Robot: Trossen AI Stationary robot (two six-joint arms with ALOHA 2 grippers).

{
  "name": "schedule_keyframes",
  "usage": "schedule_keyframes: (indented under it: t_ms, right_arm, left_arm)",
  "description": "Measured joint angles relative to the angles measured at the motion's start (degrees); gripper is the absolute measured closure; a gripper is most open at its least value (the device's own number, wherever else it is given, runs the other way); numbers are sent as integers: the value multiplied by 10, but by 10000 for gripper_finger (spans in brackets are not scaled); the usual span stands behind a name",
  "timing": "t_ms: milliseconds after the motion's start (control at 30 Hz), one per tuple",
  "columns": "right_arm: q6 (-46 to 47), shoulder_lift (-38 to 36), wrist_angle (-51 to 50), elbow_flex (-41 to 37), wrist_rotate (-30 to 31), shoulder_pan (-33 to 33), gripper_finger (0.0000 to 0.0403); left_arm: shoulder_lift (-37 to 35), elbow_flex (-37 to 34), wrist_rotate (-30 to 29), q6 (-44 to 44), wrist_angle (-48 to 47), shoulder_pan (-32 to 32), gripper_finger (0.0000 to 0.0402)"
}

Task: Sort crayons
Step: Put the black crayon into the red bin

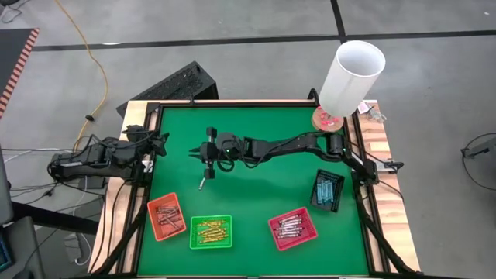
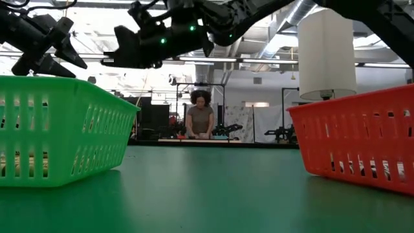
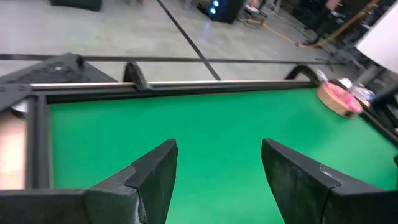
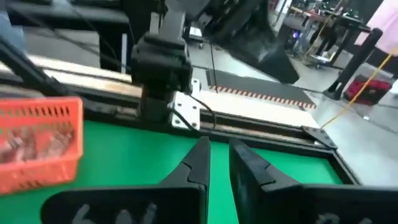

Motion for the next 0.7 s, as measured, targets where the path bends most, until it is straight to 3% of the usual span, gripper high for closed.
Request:
schedule_keyframes:
  t_ms: [133,333,533,700]
  right_arm:
    - [5,-39,-24,0,0,6,346]
    - [-26,-166,-145,2,15,44,346]
    - [-68,-281,-248,1,110,93,346]
    - [-71,-325,-289,1,182,122,346]
  left_arm:
    - [0,0,38,11,9,0,179]
    - [16,0,123,36,41,0,210]
    - [105,0,183,33,50,0,292]
    - [201,5,242,-24,54,0,381]
